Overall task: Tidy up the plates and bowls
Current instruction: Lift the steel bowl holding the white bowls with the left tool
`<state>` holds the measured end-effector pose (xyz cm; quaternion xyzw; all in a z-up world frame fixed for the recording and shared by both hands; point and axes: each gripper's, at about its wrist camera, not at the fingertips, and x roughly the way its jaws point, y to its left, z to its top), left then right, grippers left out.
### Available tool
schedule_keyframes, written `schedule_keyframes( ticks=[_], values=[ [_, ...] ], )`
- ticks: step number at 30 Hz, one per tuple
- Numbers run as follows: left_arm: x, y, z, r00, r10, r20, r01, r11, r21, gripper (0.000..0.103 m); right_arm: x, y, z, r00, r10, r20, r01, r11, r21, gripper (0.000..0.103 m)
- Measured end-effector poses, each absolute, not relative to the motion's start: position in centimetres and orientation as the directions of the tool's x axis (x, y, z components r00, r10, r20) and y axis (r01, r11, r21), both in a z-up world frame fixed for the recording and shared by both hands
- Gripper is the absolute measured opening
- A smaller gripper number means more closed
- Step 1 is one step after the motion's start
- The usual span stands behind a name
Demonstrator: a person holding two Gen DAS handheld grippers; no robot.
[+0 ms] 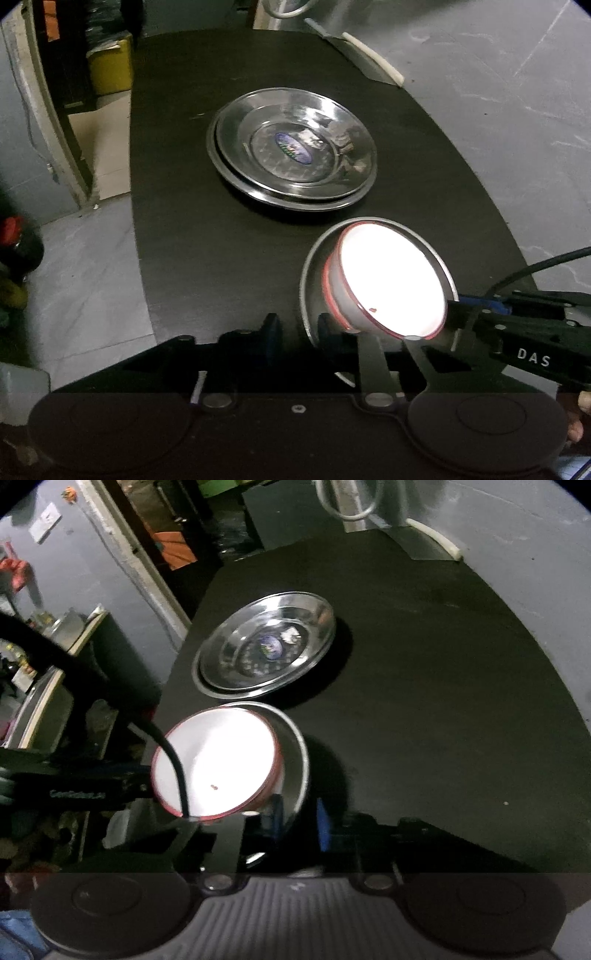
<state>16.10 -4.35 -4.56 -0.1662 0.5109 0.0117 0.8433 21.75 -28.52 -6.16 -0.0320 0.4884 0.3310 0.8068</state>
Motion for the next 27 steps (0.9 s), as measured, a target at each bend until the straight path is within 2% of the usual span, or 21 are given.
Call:
schedule_keyframes(
  ticks=[1, 3, 27],
  values=[
    [16.1, -4.4, -4.6, 0.48, -0.157, -0.863, -0.184, 0.944, -0.274, 0.014, 21.7, -28.5, -6.2, 0.305, 0.503, -0.809, -0.566, 0.779, 0.271, 0.017],
    [16.1, -4.6, -4.5, 0.484, -0.161, -0.86, -0.177, 0.945, -0.276, 0.012, 21.6, -28.5, -6.2, 0.304, 0.507, -0.807, -0.562, 0.779, 0.278, 0.017],
    [16.1, -5.7, -4.2, 0.489, -0.103, -0.866, -0.165, 0.964, -0.207, 0.012, 21.1, -29.3, -6.7, 0.32, 0.55, -0.771, -0.545, 0.773, 0.325, 0.018]
  ],
)
